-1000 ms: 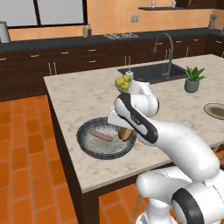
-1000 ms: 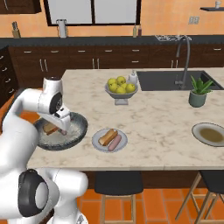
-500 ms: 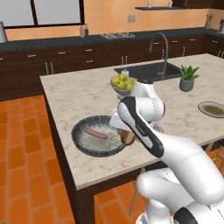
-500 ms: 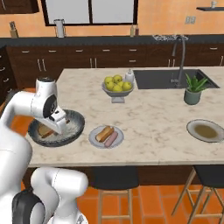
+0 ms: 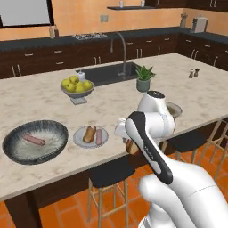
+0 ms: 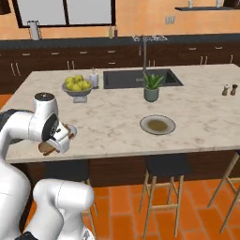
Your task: Place one bun and one sausage from the bowl on each plate.
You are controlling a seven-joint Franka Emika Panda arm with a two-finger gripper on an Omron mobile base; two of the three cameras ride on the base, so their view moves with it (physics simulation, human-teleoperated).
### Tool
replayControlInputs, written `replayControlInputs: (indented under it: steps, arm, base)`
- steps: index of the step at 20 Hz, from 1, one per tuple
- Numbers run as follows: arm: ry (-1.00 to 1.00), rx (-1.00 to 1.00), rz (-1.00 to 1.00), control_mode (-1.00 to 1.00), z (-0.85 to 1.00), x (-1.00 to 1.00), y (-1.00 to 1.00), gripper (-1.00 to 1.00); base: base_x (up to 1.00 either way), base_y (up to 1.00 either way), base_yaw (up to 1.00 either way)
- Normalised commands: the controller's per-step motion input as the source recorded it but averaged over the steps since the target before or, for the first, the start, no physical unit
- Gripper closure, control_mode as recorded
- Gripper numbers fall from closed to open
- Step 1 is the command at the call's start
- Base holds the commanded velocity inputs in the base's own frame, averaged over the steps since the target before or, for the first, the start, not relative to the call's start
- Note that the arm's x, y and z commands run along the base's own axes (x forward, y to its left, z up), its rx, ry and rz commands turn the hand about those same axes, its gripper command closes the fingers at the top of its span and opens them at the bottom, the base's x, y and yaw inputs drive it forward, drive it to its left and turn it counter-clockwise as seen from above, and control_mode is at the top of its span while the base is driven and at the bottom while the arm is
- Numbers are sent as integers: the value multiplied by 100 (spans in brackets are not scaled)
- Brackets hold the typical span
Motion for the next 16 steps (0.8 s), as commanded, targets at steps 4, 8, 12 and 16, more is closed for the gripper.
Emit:
replayControlInputs:
  steps: [4, 8, 12, 16]
  arm:
    - [0, 0, 0, 100, 0, 0, 0, 100]
    - [0, 0, 0, 100, 0, 0, 0, 100]
    - [0, 0, 0, 100, 0, 0, 0, 100]
    - [10, 0, -8, -100, -1, 50, -1, 100]
  base:
    - [76, -100, 0]
    - [74, -100, 0]
    - [69, -94, -3]
    - [48, -31, -5]
